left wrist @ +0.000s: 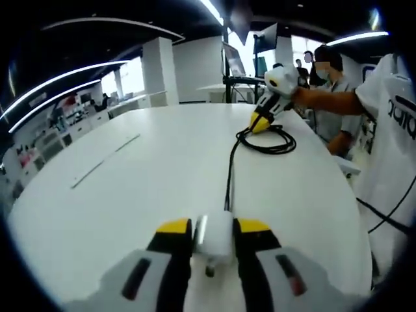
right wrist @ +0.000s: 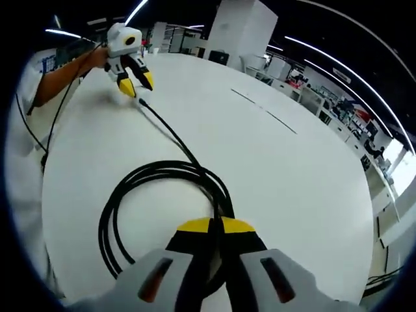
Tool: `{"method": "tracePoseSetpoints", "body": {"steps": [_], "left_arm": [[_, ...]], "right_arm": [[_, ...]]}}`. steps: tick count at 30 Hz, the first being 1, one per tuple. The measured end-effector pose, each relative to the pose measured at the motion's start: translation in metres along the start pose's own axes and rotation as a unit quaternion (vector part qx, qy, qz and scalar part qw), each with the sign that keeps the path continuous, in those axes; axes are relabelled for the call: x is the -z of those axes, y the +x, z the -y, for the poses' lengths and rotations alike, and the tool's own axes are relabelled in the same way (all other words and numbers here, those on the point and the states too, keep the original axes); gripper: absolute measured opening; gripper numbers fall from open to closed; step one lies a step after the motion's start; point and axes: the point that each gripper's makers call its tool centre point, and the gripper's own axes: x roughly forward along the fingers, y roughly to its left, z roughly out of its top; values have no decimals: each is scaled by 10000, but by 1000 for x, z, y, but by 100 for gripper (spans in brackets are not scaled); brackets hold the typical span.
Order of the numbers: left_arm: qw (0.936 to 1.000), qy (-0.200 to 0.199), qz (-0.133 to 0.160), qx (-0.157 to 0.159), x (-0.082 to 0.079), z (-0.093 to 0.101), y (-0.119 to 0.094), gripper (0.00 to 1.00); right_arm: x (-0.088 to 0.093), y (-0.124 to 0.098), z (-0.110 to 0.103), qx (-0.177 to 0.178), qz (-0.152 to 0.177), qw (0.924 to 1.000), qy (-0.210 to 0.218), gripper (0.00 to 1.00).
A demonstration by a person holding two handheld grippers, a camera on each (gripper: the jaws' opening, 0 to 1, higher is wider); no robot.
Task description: Plug the desk Type‑C cable into the charger adapter.
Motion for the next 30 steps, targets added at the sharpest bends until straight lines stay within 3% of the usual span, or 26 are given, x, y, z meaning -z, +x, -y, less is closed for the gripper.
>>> {"method": "tracePoseSetpoints", "body": {"steps": [8,10,30], "left_arm": [[10000,-1,-14,-72,-3,-14,6,23],[10000,-2,-21,-81,-4,-15,7,23],[9994,175,-300,-60,-8,-51,18,23]], "right_arm": [[-7,11,11,159,59,9999,25,2],[-7,15,23,186,79,9998,32,2],[-23,35,39,308,64,9995,19,2]]}}
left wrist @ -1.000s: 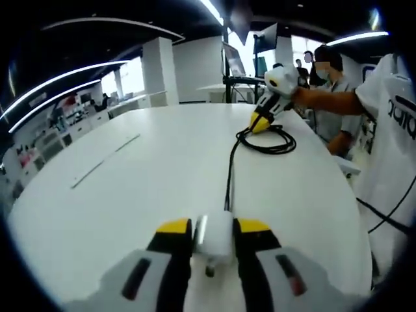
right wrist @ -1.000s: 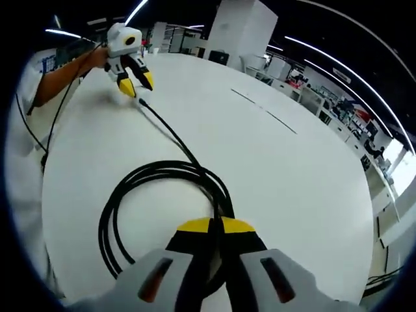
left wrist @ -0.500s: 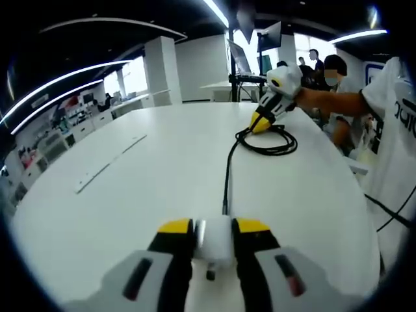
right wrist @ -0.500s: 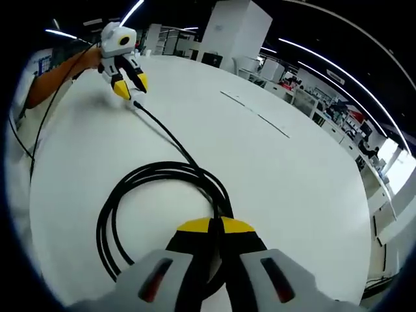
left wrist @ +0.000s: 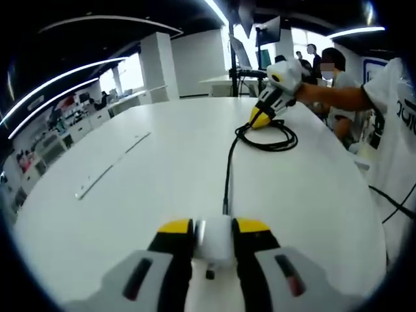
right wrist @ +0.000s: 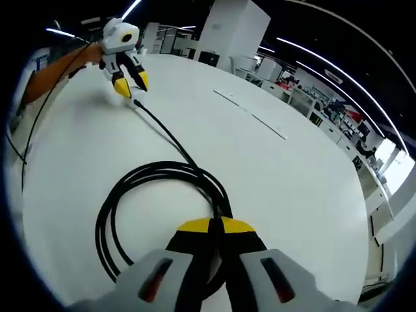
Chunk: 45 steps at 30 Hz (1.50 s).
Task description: Plug the desk Type‑C cable into the charger adapter.
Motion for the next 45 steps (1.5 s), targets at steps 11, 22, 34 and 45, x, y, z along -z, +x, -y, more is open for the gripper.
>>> {"method": "tracePoseSetpoints", "body": {"steps": [11,22,34,45], "left_arm": [[9999,123,-67,-56,-2,-13,4,23],[9969,-350,706,-92,-19,-6,-9,33],[9653,-1055,1923,-1414,-23,-6,-63,57],[9137,-1608,2907,-2340,-8,28,-116,68]], "right_arm": [[-1,6,6,59,8,10000,21,2],[-11,-2,9,249,383,9990,6,12],[-60,-43,-6,220,2400,9670,829,26],[-67,-86,-24,664,3403,9243,1597,60]]}}
